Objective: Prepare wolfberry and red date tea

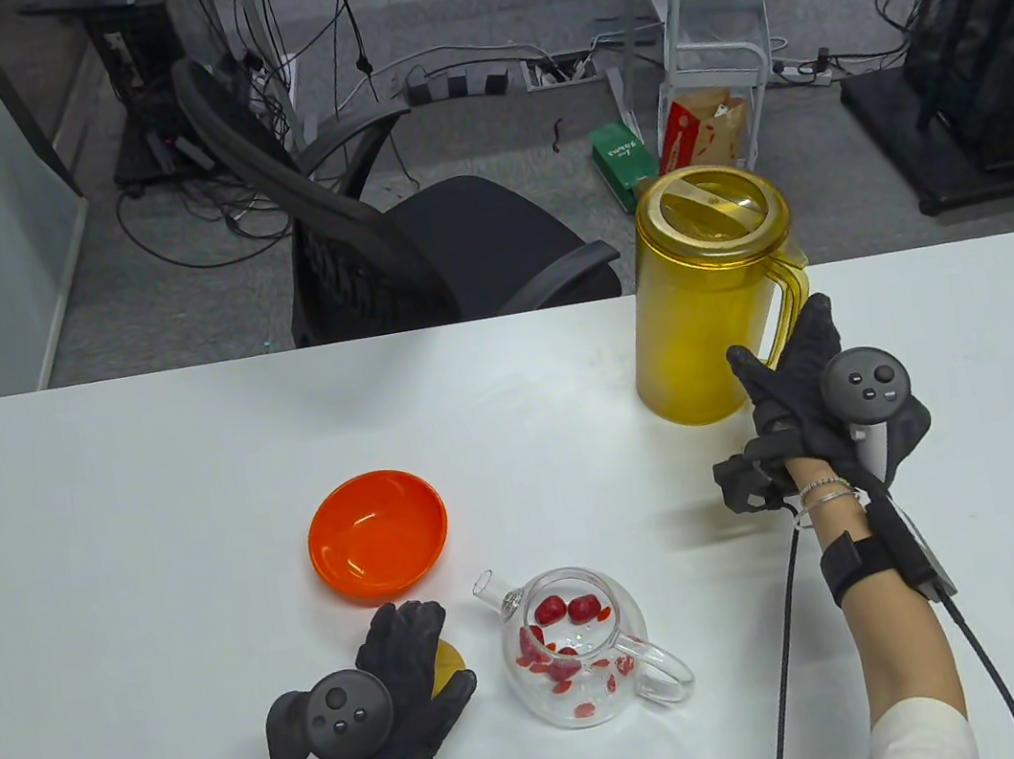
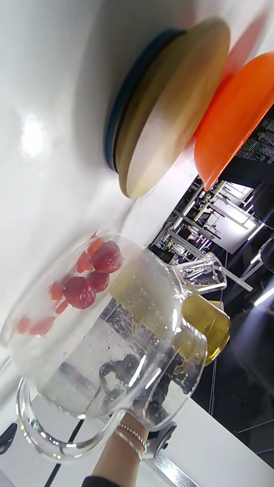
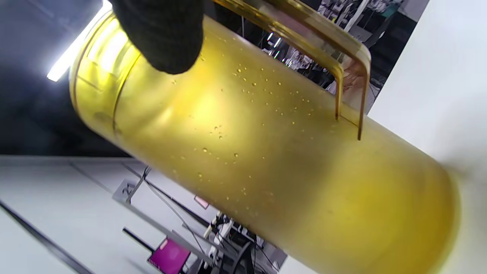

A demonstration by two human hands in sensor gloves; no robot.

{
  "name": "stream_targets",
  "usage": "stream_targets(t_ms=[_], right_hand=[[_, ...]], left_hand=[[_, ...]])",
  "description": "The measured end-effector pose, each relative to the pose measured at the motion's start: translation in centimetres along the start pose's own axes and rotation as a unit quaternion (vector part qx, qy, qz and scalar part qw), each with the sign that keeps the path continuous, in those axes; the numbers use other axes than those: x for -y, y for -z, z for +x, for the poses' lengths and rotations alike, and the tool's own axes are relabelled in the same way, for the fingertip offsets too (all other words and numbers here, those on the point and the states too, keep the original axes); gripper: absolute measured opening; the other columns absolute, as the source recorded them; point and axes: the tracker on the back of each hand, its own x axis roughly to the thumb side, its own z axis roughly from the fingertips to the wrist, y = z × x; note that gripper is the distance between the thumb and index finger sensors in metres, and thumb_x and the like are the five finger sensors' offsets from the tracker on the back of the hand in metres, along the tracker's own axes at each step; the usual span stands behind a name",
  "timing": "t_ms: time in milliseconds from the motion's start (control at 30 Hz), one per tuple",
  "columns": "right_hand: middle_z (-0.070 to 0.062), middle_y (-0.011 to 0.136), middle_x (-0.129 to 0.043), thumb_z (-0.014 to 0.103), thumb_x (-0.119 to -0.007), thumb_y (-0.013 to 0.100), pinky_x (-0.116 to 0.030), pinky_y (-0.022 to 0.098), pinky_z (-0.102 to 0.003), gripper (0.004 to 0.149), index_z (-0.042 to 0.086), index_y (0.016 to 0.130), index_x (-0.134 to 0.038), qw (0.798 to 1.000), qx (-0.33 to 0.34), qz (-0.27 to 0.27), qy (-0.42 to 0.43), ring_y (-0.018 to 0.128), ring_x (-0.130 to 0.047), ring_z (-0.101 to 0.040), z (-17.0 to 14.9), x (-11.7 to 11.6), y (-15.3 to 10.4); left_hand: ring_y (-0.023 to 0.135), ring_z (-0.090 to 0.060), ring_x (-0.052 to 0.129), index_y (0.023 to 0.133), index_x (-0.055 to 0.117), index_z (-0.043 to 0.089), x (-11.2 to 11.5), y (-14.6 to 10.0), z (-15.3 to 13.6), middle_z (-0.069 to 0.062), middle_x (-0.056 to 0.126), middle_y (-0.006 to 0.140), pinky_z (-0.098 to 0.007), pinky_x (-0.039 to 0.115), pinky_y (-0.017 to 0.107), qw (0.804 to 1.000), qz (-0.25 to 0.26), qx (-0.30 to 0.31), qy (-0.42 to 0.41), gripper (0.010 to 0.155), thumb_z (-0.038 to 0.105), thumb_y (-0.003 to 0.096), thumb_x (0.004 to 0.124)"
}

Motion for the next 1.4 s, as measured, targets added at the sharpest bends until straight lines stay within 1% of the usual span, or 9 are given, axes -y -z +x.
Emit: stream_targets(t_ms=[167,267,300,367,500,600,800,1200,1400], right_hand=[[-0.015,0.114,-0.039,0.041,-0.078,0.060,-0.033,0.077,-0.063,0.092,0.020,0.111,-0.005,0.999,-0.027,-0.019,0.023,0.101,-0.046,-0.044,-0.1,-0.5,1.2],[-0.012,0.099,-0.054,0.041,-0.077,0.060,-0.039,0.075,-0.062,0.083,0.020,0.114,-0.017,0.999,-0.036,-0.022,0.029,0.088,-0.057,-0.037,-0.1,-0.8,1.9],[-0.011,0.095,-0.057,0.041,-0.077,0.060,-0.041,0.075,-0.061,0.069,0.021,0.113,-0.038,0.998,-0.040,-0.022,0.032,0.084,-0.059,-0.036,-0.1,-0.9,2.1],[-0.008,0.091,-0.061,0.042,-0.077,0.061,-0.043,0.074,-0.061,0.047,0.024,0.100,-0.058,0.998,-0.036,-0.020,0.038,0.082,-0.061,-0.035,0.0,-1.0,2.1],[0.000,0.091,-0.063,0.041,-0.074,0.062,-0.047,0.075,-0.058,0.032,0.029,0.090,-0.064,0.991,-0.047,-0.003,0.123,0.087,-0.063,-0.034,-0.7,-1.7,2.3],[-0.001,0.090,-0.064,0.037,-0.076,0.063,-0.043,0.077,-0.058,0.031,0.026,0.090,-0.064,0.971,-0.051,0.008,0.234,0.088,-0.058,-0.035,-1.4,-2.4,2.4],[-0.002,0.084,-0.061,0.038,-0.074,0.064,-0.041,0.076,-0.054,0.031,0.025,0.089,-0.061,0.958,-0.034,0.002,0.283,0.079,-0.058,-0.029,-1.7,-2.4,2.0],[-0.001,0.069,-0.078,0.044,-0.080,0.060,-0.070,0.054,-0.042,0.033,0.025,0.086,-0.071,0.971,0.065,0.006,0.229,0.051,-0.081,-0.017,0.1,2.1,0.1],[-0.001,0.064,-0.082,0.045,-0.081,0.059,-0.077,0.043,-0.039,0.034,0.023,0.084,-0.075,0.970,0.140,0.039,0.197,0.042,-0.085,-0.015,3.5,6.4,-2.7]], left_hand=[[0.111,-0.048,0.030,0.113,0.035,0.013,0.0,0.0,0.0,-0.023,0.041,0.121,-0.063,0.035,0.073,1.000,0.003,0.002,-0.003,0.073,0.052,0.0597,0.067],[0.111,-0.048,0.030,0.114,0.035,0.013,0.0,0.0,0.0,-0.023,0.041,0.121,-0.063,0.035,0.073,1.000,-0.001,0.003,-0.005,0.073,0.052,0.0597,0.067],[0.111,-0.048,0.030,0.113,0.035,0.013,0.0,0.0,0.0,-0.024,0.041,0.121,-0.063,0.035,0.073,1.000,-0.002,0.003,-0.006,0.073,0.052,0.0597,0.067],[0.111,-0.048,0.029,0.114,0.035,0.013,0.0,0.0,0.0,-0.024,0.041,0.121,-0.063,0.034,0.074,1.000,-0.004,0.002,-0.008,0.074,0.052,0.0597,0.067],[0.111,-0.048,0.029,0.114,0.035,0.013,0.0,0.0,0.1,-0.023,0.041,0.121,-0.063,0.034,0.074,1.000,-0.007,0.003,-0.008,0.073,0.052,0.0598,0.067],[0.111,-0.048,0.029,0.114,0.035,0.013,0.0,0.0,0.1,-0.024,0.041,0.121,-0.063,0.034,0.074,1.000,-0.008,0.001,-0.011,0.073,0.052,0.0598,0.067],[0.111,-0.048,0.029,0.114,0.035,0.013,0.0,0.0,0.1,-0.024,0.041,0.121,-0.063,0.034,0.073,1.000,-0.008,-0.002,-0.010,0.073,0.052,0.0598,0.067],[0.111,-0.048,0.030,0.113,0.035,0.013,-0.2,0.0,0.0,-0.023,0.041,0.121,-0.063,0.035,0.073,1.000,0.001,-0.005,-0.010,0.073,0.052,0.0596,0.067],[0.111,-0.048,0.030,0.113,0.035,0.013,-0.3,-0.1,-0.3,-0.023,0.042,0.121,-0.063,0.035,0.073,1.000,0.005,-0.010,-0.020,0.073,0.052,0.0596,0.067]])
